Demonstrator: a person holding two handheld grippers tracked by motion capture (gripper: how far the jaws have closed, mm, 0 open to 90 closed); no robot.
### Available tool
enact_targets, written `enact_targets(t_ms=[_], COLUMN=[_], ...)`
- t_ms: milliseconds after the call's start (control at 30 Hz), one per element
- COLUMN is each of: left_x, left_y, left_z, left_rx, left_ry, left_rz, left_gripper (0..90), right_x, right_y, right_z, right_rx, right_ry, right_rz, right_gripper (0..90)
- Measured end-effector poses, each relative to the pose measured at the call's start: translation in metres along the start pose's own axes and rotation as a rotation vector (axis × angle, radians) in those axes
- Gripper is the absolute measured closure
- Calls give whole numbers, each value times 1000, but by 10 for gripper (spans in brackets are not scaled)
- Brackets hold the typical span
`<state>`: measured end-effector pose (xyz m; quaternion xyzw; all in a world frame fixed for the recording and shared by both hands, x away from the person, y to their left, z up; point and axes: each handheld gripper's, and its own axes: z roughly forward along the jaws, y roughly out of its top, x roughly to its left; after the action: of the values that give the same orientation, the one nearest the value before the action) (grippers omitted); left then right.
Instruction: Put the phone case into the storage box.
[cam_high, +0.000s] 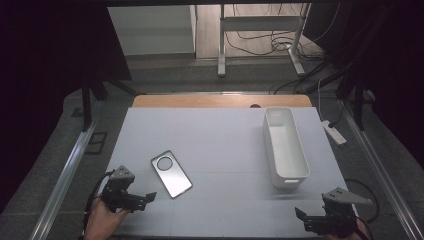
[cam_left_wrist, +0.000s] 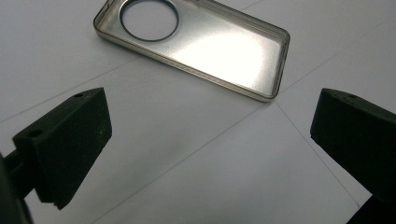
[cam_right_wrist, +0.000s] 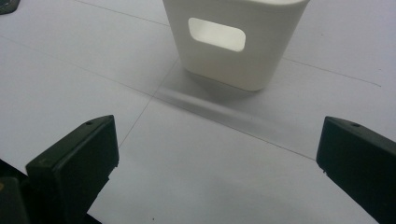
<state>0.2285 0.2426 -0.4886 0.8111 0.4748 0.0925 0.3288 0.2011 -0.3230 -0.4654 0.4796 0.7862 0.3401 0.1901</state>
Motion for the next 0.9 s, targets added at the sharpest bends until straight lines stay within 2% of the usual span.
enact_targets(t_ms=[467, 900], left_x=[2, 2], left_y=[18, 35], left_z=[15, 27], left_rx=[36, 51], left_ry=[-19, -47], left_rz=[48, 67], left_gripper=[0, 0], right_x=[0, 0], right_y=[0, 0], right_z=[0, 0], right_rx=[4, 5], right_ry=[3, 5], right_rz=[-4, -4], right_gripper=[0, 0])
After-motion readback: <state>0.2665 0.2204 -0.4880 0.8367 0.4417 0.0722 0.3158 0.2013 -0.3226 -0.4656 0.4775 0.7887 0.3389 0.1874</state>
